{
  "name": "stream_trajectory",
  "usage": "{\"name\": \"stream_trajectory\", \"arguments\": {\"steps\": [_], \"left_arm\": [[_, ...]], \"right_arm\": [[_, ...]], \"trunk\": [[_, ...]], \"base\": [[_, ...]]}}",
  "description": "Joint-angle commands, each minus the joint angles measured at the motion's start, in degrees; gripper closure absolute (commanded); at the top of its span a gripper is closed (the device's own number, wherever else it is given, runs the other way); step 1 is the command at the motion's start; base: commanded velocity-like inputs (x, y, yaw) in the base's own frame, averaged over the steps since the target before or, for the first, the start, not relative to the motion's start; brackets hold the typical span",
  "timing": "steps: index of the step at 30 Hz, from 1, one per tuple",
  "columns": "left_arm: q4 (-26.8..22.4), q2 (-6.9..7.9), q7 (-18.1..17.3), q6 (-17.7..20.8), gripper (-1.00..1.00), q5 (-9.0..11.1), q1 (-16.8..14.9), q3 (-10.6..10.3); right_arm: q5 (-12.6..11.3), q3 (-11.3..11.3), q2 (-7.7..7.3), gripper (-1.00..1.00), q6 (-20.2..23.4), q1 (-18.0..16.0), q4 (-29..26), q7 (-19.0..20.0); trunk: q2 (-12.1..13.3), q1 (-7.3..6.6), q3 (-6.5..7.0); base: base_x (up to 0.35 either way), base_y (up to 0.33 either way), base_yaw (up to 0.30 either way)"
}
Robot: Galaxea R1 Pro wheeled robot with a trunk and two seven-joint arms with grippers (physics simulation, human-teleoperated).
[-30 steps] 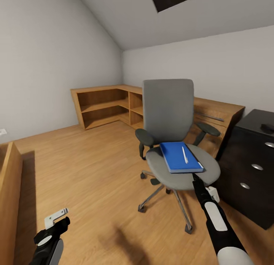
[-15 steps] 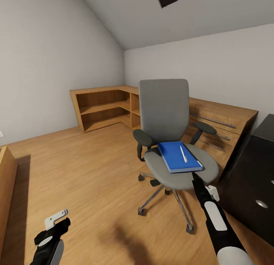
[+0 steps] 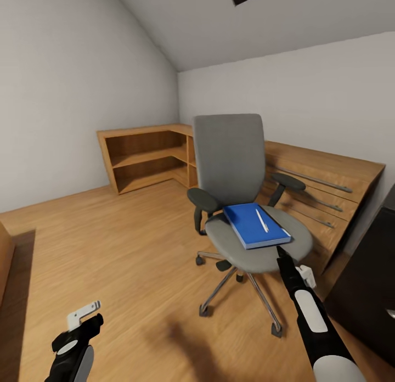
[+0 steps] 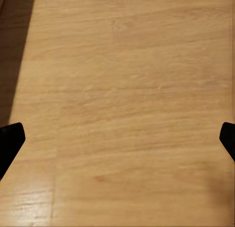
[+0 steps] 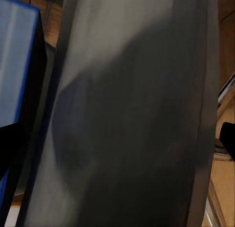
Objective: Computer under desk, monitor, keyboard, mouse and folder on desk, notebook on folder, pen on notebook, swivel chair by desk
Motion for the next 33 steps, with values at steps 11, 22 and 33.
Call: {"name": "stream_trajectory", "arguments": {"steps": [11,22,33], "left_arm": [[-0.15,-0.03,0.22,0.12,-1.0,0.46,-0.03,0.03],[-0.13,-0.03,0.24,0.12,-1.0,0.42,-0.03,0.03],[-0.08,-0.03,0.22,0.13,-1.0,0.5,-0.03,0.03]], "right_arm": [[-0.66,-0.22,0.15,-1.0,0.3,-0.02,0.07,0.25],[-0.59,-0.22,0.36,-1.0,0.19,-0.02,0.11,0.17],[-0.58,-0.22,0.21,-1.0,0.23,-0.02,0.16,0.24]], "trunk": [[-0.02,0.01,-0.05],[-0.02,0.01,-0.05],[-0.02,0.01,-0.05]], "base": [[0.182,0.0,0.0],[0.185,0.0,0.093],[0.285,0.0,0.157]]}}
